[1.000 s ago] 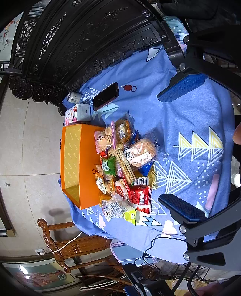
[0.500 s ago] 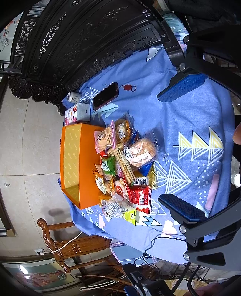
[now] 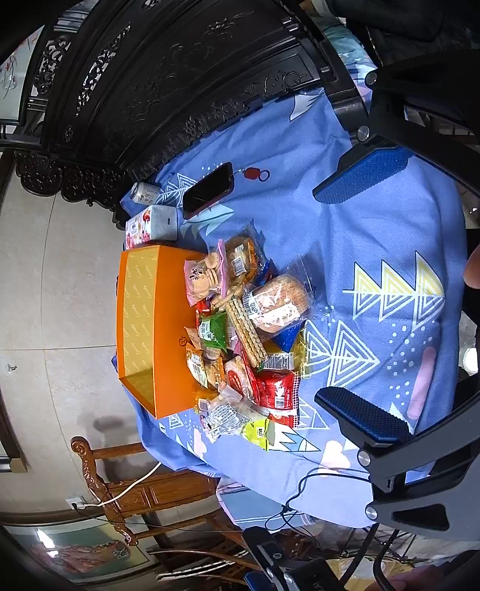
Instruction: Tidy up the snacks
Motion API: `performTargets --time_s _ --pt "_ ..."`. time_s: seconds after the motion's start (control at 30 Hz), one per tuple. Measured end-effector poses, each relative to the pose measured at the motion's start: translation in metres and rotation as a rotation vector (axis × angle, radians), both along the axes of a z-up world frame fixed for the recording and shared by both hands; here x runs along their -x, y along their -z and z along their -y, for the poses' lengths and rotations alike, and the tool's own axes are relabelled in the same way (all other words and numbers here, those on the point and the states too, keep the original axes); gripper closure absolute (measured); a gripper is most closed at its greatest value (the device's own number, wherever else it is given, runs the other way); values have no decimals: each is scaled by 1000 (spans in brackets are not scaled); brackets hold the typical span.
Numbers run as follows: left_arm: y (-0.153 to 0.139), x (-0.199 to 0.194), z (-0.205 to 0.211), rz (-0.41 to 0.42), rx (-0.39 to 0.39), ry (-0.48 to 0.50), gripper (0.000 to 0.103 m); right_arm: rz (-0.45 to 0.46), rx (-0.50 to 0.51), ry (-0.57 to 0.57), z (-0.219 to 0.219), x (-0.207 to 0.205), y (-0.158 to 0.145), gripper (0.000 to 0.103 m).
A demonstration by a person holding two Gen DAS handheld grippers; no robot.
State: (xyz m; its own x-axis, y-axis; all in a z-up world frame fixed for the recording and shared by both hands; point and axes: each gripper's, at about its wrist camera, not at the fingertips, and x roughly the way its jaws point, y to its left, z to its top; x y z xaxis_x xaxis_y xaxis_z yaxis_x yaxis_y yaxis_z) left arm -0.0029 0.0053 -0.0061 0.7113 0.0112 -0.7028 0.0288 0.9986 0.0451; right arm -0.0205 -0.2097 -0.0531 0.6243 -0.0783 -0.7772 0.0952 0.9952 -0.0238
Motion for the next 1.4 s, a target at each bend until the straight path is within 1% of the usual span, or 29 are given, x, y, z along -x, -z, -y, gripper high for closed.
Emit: performTargets --time_s 0.53,0.6,0.67,0.73,0.83,0.9,1.0,1.03,1.1,1.13,1.2,1.3,1.4 --pt "2 -1 0 -1 3 0 4 0 8 -8 -2 0 1 3" --pt "2 -1 0 3 14 4 4 13 19 -14 -2 0 2 3" --pt "9 -2 -1 7 24 20 4 28 31 -21 1 -1 4 3" --pt "21 -5 -3 -4 49 53 4 45 40 -32 5 -4 11 3" --pt "43 -10 -8 -14 89 75 4 53 57 -44 11 -14 30 3" --pt "56 -15 -12 -17 106 77 4 49 47 -53 15 -21 42 3" --pt "73 -23 -17 -22 128 83 4 58 25 -108 16 -33 57 3" --pt "79 -26 -19 -25 132 91 4 76 24 -138 15 -38 61 3" --pt "84 -33 -20 -31 125 98 4 95 64 -186 12 -50 72 5" --pt "88 -37 -20 -33 115 105 4 100 82 -199 10 -55 75 7" --pt "89 -43 -19 -28 95 114 4 99 115 -234 8 -67 85 15" --pt "91 -50 -16 -19 54 126 4 58 142 -287 6 -84 102 17" --pt "94 -59 -12 -21 36 152 4 49 136 -328 2 -89 108 17"
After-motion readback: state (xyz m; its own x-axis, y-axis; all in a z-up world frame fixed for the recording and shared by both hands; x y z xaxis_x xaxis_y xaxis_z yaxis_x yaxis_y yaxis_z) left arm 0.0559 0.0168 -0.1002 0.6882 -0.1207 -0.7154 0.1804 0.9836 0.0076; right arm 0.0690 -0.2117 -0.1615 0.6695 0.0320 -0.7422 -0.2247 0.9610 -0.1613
